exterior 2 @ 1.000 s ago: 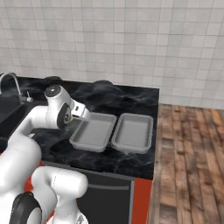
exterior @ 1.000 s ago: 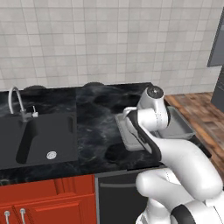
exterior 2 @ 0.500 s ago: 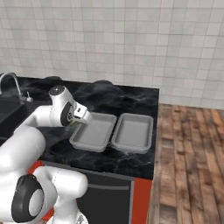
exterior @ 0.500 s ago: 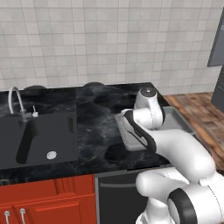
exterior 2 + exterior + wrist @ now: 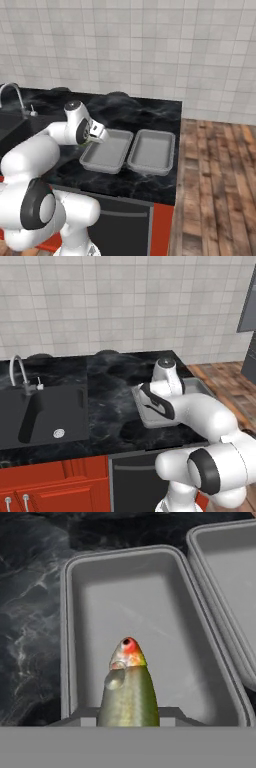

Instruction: Place one corn and one fish in each tupperware on the nearby counter, to pack two identical lunches.

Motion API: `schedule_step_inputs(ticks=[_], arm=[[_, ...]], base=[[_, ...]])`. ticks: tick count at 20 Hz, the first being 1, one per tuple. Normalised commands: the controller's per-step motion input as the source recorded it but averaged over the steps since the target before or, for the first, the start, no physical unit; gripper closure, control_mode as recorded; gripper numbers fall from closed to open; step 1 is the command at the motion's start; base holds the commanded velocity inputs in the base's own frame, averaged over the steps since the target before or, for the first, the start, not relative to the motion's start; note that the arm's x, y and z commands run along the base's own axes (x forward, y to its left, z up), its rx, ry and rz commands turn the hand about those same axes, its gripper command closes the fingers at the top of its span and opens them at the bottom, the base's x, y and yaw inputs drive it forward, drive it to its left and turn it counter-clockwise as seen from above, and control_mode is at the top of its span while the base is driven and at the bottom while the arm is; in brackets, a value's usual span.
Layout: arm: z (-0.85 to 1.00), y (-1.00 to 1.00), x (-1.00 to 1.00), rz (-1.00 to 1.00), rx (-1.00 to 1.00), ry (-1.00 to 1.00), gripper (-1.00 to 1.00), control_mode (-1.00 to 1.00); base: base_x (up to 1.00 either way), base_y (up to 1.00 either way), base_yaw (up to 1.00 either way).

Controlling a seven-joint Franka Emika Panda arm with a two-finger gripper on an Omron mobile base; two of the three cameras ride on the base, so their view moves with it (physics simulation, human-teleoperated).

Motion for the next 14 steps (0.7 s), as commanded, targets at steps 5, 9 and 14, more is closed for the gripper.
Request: schedule_step_inputs(ticks=[5, 9, 14], arm=[[-0.38, -0.02, 0.34, 0.0, 0.0, 0.0, 1.0, -1.0], [-0.37, 0.0, 0.3, 0.0, 0.0, 0.0, 1.0, -1.0], [-0.31, -0.09, 0.27, 0.0, 0.0, 0.0, 1.0, -1.0]], base=[[0.0, 0.0, 0.0], [0.0, 0.0, 0.0], [0.0, 0.0, 0.0]])
